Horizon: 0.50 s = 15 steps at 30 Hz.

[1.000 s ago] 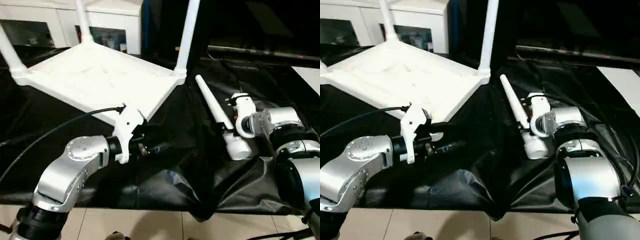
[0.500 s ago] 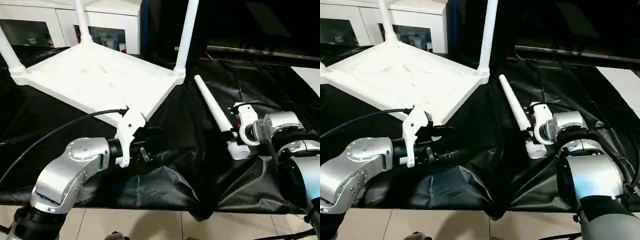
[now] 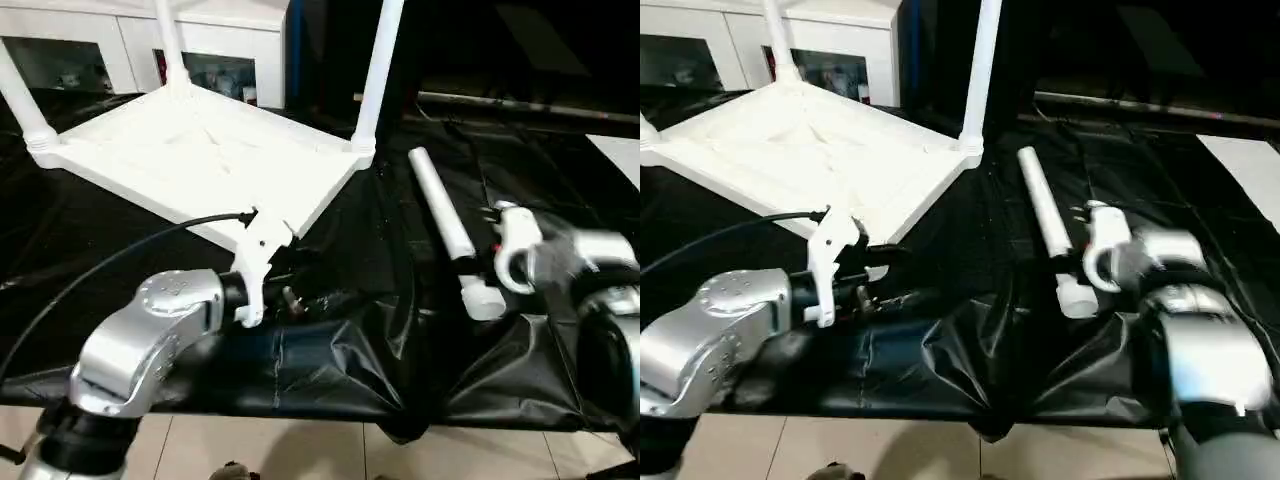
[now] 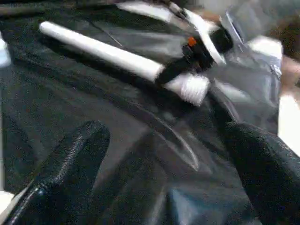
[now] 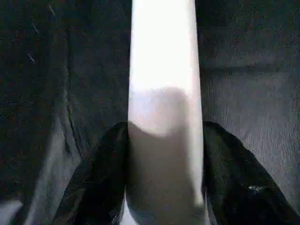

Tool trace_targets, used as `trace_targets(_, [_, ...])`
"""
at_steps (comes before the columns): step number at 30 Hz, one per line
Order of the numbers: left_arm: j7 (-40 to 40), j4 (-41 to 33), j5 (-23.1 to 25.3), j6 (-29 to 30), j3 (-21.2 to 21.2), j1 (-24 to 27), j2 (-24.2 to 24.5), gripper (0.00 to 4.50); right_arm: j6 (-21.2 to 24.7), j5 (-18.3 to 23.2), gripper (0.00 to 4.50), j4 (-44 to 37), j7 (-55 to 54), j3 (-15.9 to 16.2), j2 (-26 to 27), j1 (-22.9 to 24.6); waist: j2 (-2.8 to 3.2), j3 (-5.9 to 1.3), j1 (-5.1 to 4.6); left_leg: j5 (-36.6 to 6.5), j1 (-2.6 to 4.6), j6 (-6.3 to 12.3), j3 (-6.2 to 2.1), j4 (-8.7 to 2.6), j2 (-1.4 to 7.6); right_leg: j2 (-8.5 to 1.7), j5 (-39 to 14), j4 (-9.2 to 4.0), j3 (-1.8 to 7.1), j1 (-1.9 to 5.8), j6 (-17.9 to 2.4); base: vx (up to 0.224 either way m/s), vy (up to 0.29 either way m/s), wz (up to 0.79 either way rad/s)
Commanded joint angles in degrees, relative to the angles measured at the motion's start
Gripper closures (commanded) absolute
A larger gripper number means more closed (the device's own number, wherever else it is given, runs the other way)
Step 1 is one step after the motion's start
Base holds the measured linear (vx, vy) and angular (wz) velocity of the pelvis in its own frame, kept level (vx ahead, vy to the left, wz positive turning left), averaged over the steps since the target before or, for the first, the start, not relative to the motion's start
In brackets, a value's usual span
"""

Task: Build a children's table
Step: Pick table leg

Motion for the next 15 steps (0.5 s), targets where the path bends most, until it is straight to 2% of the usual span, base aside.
trace_targets(1, [3.07,2.24,-2.84,0.70,3.72,-3.01,-3.90,0.00,-5.74,7.08,2.60,-14.05,5.24,-6.56,0.09,5.46,-0.27,-3.92,0.87,-8.70,0.99,-0.51,0.03,-3.97,2.32,-3.31,-2.79,-4.49,1.97,3.17,-13.47,0.000,0.000,0.00])
trace_targets(2, [4.42,3.28,-5.17,2.07,5.61,-4.27,-6.30,0.00,-6.37,11.06,2.60,-20.76,7.97,-9.92,1.28,8.84,-0.38,-4.24,0.72,-7.39,1.02,-0.08,-0.08,-3.79,2.33,-3.12,-0.60,-4.00,1.94,3.47,-13.84,0.000,0.000,0.00])
trace_targets(3, [5.93,4.45,-8.32,3.90,7.85,-5.78,-9.34,0.00,-5.51,16.65,2.61,-29.25,11.06,-14.40,3.42,13.13,-0.53,-4.47,1.02,-5.59,1.11,1.33,-0.19,-3.85,2.40,-3.10,1.69,-3.78,1.70,3.30,-14.64,0.000,0.000,0.00])
trace_targets(4, [5.97,4.51,-8.44,3.94,7.91,-5.85,-9.46,0.00,-5.43,16.89,2.61,-29.57,11.17,-14.57,3.51,13.30,-1.16,-4.22,0.71,-5.03,0.66,2.03,-0.01,-3.98,2.07,-2.82,1.93,-3.88,1.73,3.58,-14.60,0.000,0.000,0.00])
trace_targets(5, [6.15,4.76,-8.98,4.08,8.17,-6.17,-9.99,0.00,-4.99,18.06,2.61,-31.07,11.62,-15.39,3.98,14.11,-0.81,-4.28,1.37,-5.40,1.07,2.94,-0.09,-3.87,2.31,-3.18,0.98,-3.97,1.76,3.36,-14.90,0.000,0.000,0.00])
trace_targets(6, [6.50,5.44,-10.85,4.57,8.90,-7.19,-11.76,0.00,-2.66,22.24,2.61,-38.06,14.04,-16.59,5.92,17.78,-0.30,-4.20,1.36,-5.55,1.07,3.17,-0.15,-3.99,2.28,-3.11,-1.16,-4.20,1.60,3.20,-15.10,0.000,0.000,0.00])
trace_targets(8, [6.94,6.21,-12.35,5.22,9.49,-8.21,-13.40,0.00,-0.16,27.24,2.61,-45.11,16.85,-17.46,8.03,21.13,-0.01,-3.95,1.36,-7.08,1.13,3.44,-0.19,-4.17,2.33,-2.96,-3.23,-4.55,1.72,3.09,-14.70,0.000,0.000,0.00])
trace_targets(10, [7.60,7.26,-13.77,5.87,10.28,-9.52,-15.17,0.00,2.45,31.89,2.61,-50.65,19.50,-17.48,9.38,23.27,-0.02,-3.99,1.25,-9.15,1.23,2.99,-0.43,-4.37,2.44,-3.03,-6.82,-4.96,1.47,2.96,-14.09,0.000,0.000,0.00])
trace_targets(11, [7.94,7.89,-14.50,6.18,10.79,-10.34,-16.10,0.00,3.68,34.31,2.61,-53.59,20.76,-17.13,9.95,24.36,0.46,-3.82,1.24,-10.41,1.41,2.06,-0.44,-4.51,2.43,-3.01,-9.18,-5.33,1.52,2.80,-13.70,0.000,0.000,0.00])
trace_targets(13, [8.62,9.37,-15.72,6.79,12.04,-12.48,-17.82,0.00,5.74,36.75,2.62,-57.51,22.26,-15.17,10.11,25.91,0.38,-3.72,1.07,-12.28,1.33,0.99,-0.59,-4.69,2.38,-3.04,-12.48,-5.63,1.45,2.77,-12.97,0.000,0.000,0.00])
trace_targets(15, [9.04,10.43,-16.63,7.31,12.96,-14.00,-19.02,0.00,6.85,38.09,2.62,-59.46,22.61,-14.24,10.29,26.65,0.44,-3.44,1.06,-13.86,1.40,-0.27,-0.67,-4.85,2.36,-3.19,-16.79,-6.10,1.53,2.49,-11.18,0.000,0.000,0.00])
